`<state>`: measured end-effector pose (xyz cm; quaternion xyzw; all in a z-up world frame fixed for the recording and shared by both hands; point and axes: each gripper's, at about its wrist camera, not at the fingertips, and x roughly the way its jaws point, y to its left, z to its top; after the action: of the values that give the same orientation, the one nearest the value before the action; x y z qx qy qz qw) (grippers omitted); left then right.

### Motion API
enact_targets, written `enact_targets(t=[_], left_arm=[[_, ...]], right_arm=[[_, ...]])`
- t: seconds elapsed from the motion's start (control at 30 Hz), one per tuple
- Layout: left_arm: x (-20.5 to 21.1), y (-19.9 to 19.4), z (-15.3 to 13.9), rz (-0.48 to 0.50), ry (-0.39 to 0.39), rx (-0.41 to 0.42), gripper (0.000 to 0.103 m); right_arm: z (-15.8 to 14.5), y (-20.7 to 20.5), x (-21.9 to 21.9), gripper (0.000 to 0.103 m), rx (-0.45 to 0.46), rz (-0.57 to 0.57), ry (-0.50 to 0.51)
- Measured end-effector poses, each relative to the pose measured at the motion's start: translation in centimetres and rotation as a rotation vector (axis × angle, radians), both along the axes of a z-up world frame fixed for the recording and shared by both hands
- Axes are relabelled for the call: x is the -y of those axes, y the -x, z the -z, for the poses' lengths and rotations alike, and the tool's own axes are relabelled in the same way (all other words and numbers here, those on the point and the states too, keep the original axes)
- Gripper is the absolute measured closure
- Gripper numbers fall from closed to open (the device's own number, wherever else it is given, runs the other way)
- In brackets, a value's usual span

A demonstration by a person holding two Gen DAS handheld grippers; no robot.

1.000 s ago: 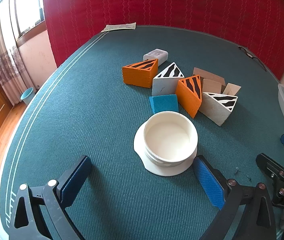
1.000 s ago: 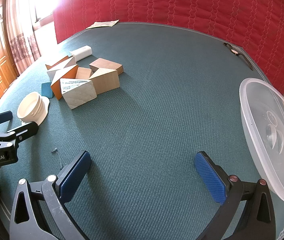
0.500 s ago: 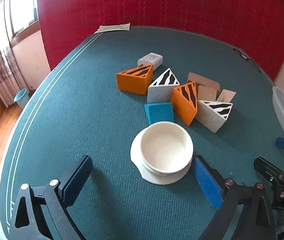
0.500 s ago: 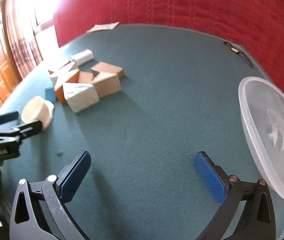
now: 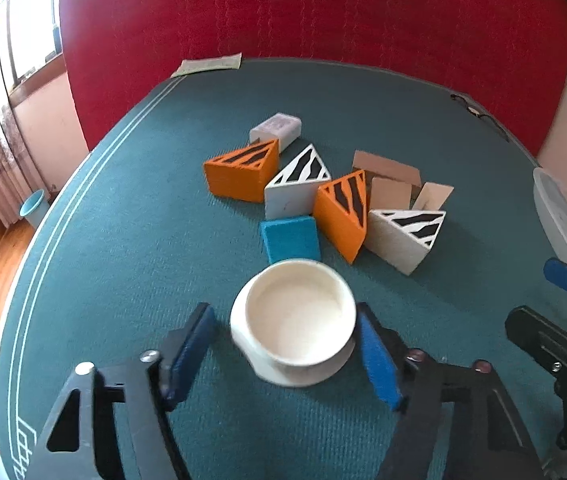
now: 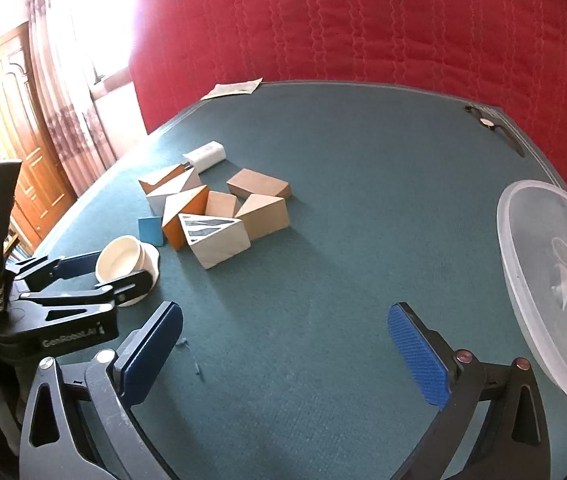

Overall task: Organize rigid objects
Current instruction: 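Close the left gripper on the white bowl while the right tool moves toward the blocks, then grasp the white black-striped triangle block with the right gripper while the left lifts the bowl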

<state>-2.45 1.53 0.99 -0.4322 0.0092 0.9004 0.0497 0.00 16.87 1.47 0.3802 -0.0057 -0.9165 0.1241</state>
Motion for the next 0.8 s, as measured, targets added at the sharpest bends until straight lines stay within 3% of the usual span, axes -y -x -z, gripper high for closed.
enact_targets(t=[0.27,0.57,0.8], left_arm=[[0.1,-0.7,-0.3,0.023,-0.011,-0.017,0.04],[1.6,-2.4,-1.4,-0.014,0.017,-0.054,0.04],[2.3,-2.7,-1.9,-0.018,0.011,-0.061,0.04]], right_arm=[[0.4,-0.3,0.1,0.008,0.01,-0.015,0.004],[-0.4,0.3,1.1,0.009,-0.005,-0.037,0.007],[-1.2,2.8,5.2,0.022,-0.015,-0.115,-0.035]])
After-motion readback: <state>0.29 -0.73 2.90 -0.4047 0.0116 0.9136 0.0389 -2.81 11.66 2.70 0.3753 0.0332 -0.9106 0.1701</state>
